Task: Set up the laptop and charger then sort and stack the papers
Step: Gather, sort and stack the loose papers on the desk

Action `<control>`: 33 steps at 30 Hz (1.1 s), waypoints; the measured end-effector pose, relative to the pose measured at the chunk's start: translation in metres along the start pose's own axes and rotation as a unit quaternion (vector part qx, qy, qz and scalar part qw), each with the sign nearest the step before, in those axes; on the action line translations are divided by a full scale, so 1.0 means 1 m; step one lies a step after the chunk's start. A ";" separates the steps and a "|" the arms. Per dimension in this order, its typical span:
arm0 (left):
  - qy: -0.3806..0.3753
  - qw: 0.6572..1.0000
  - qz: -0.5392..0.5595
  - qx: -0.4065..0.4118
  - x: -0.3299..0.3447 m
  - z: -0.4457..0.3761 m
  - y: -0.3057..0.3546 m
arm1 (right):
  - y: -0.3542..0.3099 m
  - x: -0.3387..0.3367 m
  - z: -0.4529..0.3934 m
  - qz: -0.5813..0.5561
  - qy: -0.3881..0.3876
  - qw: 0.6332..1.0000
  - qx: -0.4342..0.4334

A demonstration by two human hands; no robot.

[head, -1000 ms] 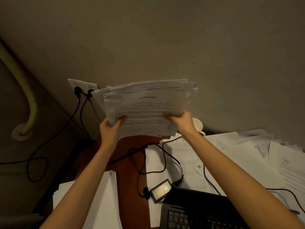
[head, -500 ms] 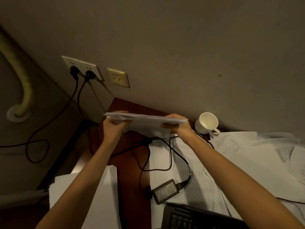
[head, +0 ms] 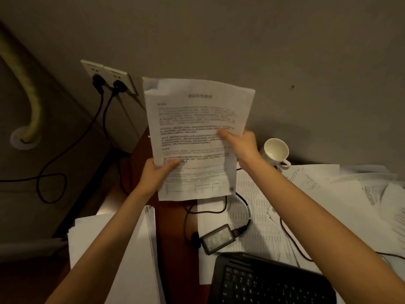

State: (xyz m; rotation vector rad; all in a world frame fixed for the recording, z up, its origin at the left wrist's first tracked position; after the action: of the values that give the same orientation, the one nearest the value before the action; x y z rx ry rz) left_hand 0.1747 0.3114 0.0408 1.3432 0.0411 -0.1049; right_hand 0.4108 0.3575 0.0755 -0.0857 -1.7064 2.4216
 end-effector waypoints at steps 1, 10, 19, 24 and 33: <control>0.027 1.000 0.008 -0.012 -0.003 0.004 -0.006 | 0.001 0.004 0.000 0.013 -0.023 1.000 0.011; 0.271 0.914 0.264 -0.146 -0.018 0.032 -0.086 | 0.093 -0.027 -0.024 0.424 -0.121 0.891 0.107; 0.302 0.882 0.287 -0.222 0.000 0.025 -0.125 | 0.134 -0.031 -0.041 0.658 -0.181 0.730 0.042; 0.289 0.859 0.350 -0.238 0.018 0.028 -0.135 | 0.140 -0.040 -0.043 0.733 -0.151 0.663 0.005; 0.306 0.855 0.337 -0.249 0.024 0.031 -0.147 | 0.144 -0.037 -0.050 0.728 -0.185 0.657 -0.065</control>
State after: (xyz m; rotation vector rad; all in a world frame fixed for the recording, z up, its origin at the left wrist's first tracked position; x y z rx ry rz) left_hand 0.1833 0.2469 -0.0967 0.7596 0.1225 0.8822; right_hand 0.4389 0.3503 -0.0792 -1.7256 -2.5153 3.3581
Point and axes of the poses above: each hand's wrist, its own z-axis away from the middle knuckle, its own x-axis out of the palm, y = z × x, the point moved 8 cm from there along -z, towards the middle knuckle, and after that the axes turned 3 degrees about -z, right-handed, at the moved point
